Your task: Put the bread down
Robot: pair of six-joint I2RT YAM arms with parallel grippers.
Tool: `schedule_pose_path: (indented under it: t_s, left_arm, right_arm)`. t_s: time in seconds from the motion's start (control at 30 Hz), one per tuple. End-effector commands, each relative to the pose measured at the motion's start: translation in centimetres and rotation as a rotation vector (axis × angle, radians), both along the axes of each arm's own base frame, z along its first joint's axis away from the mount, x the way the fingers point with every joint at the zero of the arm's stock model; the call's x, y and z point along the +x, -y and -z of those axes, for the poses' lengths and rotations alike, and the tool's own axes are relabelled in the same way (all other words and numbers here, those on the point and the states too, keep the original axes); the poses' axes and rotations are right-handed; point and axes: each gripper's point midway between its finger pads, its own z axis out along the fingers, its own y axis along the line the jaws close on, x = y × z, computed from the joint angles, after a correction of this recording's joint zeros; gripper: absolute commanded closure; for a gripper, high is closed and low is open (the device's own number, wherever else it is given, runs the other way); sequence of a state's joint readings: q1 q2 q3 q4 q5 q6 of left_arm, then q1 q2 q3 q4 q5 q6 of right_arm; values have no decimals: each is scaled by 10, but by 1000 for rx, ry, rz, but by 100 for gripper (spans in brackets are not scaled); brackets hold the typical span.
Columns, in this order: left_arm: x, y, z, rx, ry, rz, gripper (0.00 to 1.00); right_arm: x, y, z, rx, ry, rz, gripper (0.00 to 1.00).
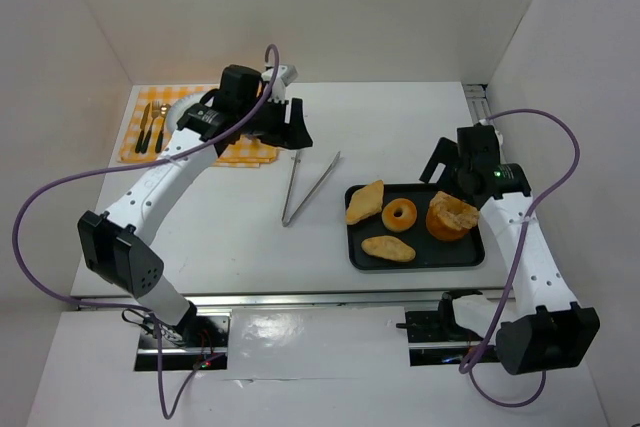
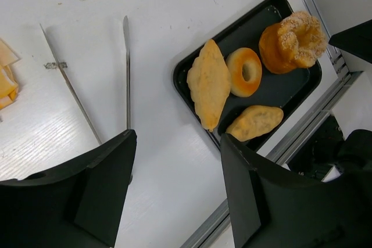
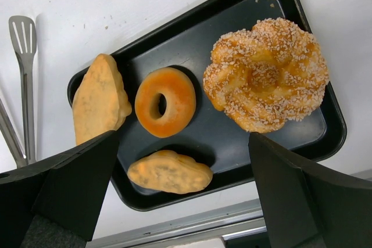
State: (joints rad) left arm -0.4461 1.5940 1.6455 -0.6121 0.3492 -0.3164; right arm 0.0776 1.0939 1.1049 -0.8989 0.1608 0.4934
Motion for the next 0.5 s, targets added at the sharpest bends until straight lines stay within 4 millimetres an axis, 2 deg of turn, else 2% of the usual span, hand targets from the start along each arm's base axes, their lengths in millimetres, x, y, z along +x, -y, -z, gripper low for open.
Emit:
schedule_pose_path:
  t_s: [0.0, 0.33, 0.43, 0.47]
  left_arm:
    - [6, -4, -6, -32, 30, 6, 28]
    - [3, -6, -6, -57, 15, 14, 28]
    - [4, -13, 12, -27, -10, -26, 28]
    - [10, -24, 21, 9, -12, -103, 28]
  right_arm:
    - [-3, 2, -11, -1, 44, 12, 0]
    - [-2, 4, -8, -9, 34, 18, 0]
    - [-2, 4, -8, -9, 34, 18, 0]
    - [-2, 4, -8, -9, 34, 18, 0]
